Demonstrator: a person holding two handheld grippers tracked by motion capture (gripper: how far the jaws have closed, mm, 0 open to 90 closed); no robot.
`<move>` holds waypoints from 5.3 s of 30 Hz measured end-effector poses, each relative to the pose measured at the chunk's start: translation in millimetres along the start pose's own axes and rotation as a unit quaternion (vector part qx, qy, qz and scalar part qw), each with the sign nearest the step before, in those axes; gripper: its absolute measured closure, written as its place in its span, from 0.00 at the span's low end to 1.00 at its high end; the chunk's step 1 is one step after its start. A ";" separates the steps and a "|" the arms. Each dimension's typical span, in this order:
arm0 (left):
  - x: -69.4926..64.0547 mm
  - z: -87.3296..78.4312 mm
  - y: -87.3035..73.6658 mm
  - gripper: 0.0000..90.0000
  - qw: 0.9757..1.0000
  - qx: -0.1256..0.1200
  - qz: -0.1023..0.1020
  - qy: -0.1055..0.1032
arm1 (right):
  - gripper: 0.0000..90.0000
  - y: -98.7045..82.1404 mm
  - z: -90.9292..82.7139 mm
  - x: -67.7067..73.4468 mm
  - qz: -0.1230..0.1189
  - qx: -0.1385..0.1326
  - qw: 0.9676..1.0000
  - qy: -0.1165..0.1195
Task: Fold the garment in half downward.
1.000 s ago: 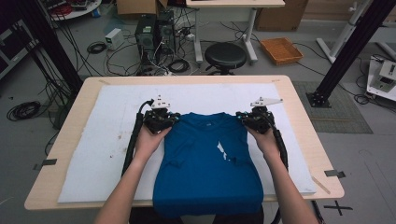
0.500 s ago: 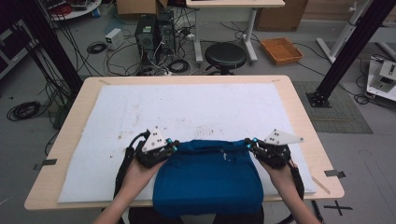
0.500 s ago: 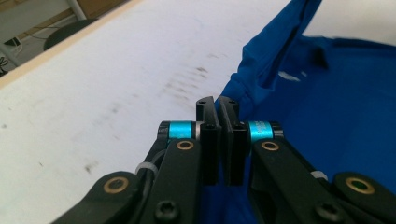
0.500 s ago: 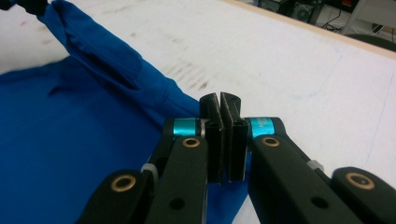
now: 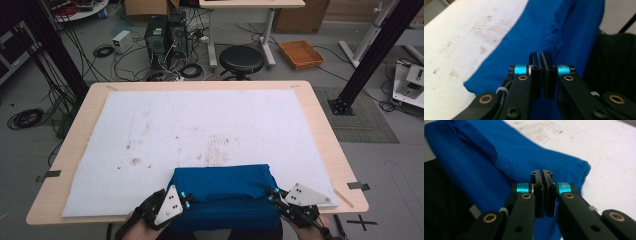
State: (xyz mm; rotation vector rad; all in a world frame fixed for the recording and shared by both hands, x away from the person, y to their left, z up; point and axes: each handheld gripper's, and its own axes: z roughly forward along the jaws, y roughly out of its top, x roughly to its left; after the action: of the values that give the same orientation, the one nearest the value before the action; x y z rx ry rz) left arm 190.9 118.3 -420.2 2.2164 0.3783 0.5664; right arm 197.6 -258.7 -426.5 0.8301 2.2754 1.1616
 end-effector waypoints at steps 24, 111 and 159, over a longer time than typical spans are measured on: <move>83.7 22.1 -14.1 0.69 0.982 -0.017 -0.171 0.075 | 0.67 17.0 34.9 -71.8 0.135 0.005 0.990 -0.042; 152.3 57.7 -32.2 0.75 0.935 0.025 -0.352 0.034 | 0.67 29.1 81.2 -116.9 0.198 0.014 0.979 -0.041; 148.9 50.6 -25.2 0.98 0.928 0.020 -0.371 0.002 | 0.97 25.5 85.1 -107.2 0.186 0.038 0.982 -0.008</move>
State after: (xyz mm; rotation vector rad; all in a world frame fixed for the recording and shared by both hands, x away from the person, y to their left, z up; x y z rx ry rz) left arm 342.1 168.0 -428.3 1.9034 1.1678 0.1444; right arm 335.5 -272.9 -438.7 1.3334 2.2226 1.2198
